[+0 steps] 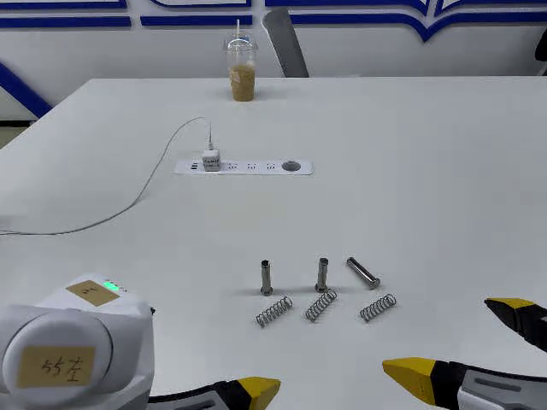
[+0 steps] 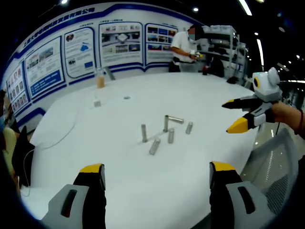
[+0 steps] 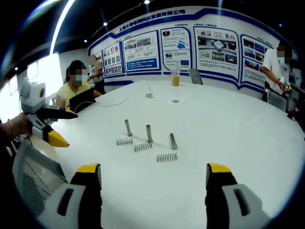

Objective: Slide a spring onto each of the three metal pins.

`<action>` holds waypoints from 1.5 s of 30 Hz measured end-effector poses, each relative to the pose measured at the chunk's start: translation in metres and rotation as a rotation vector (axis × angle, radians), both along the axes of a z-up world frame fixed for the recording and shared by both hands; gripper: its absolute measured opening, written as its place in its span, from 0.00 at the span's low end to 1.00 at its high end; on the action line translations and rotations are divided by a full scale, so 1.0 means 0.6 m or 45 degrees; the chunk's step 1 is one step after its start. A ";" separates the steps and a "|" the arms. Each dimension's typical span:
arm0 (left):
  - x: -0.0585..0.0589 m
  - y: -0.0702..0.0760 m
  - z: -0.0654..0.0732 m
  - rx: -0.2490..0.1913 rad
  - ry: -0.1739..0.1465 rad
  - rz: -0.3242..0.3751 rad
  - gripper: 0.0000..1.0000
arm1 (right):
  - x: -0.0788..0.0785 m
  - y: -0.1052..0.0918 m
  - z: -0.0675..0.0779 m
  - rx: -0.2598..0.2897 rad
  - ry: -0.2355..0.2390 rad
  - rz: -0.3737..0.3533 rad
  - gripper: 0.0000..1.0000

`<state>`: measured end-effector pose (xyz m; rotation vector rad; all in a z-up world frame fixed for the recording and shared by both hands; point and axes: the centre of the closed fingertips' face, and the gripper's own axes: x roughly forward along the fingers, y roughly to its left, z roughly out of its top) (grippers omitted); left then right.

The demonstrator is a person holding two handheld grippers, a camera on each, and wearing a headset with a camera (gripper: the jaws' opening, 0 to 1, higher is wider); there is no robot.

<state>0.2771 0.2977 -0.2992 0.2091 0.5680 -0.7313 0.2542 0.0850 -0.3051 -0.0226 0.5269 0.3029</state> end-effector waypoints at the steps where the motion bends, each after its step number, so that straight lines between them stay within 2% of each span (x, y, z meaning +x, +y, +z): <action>1: 0.000 0.000 0.000 -0.001 -0.001 0.000 0.92 | 0.002 0.000 0.001 -0.001 -0.002 0.002 0.91; 9: 0.001 -0.003 0.001 -0.007 -0.009 0.001 0.91 | 0.024 0.000 0.004 -0.005 -0.020 0.012 0.88; 12: 0.000 -0.004 0.000 -0.008 -0.008 -0.001 0.90 | 0.033 -0.003 0.004 -0.025 -0.023 0.016 0.84; 15: -0.001 -0.006 -0.001 -0.004 -0.008 -0.006 0.90 | 0.044 -0.006 0.004 -0.013 -0.026 0.012 0.81; 17: -0.001 -0.007 -0.001 -0.005 -0.008 -0.009 0.90 | 0.049 -0.004 0.002 0.007 -0.014 0.012 0.79; 29: -0.001 -0.010 -0.006 -0.014 -0.012 -0.011 0.87 | 0.091 0.000 -0.016 -0.008 0.012 0.040 0.71; 37: 0.001 -0.013 -0.010 -0.003 -0.018 -0.018 0.85 | 0.120 0.001 -0.024 0.002 0.016 0.040 0.62; 45: 0.006 -0.016 -0.010 -0.017 -0.026 -0.018 0.84 | 0.148 -0.003 -0.039 0.001 0.031 0.039 0.55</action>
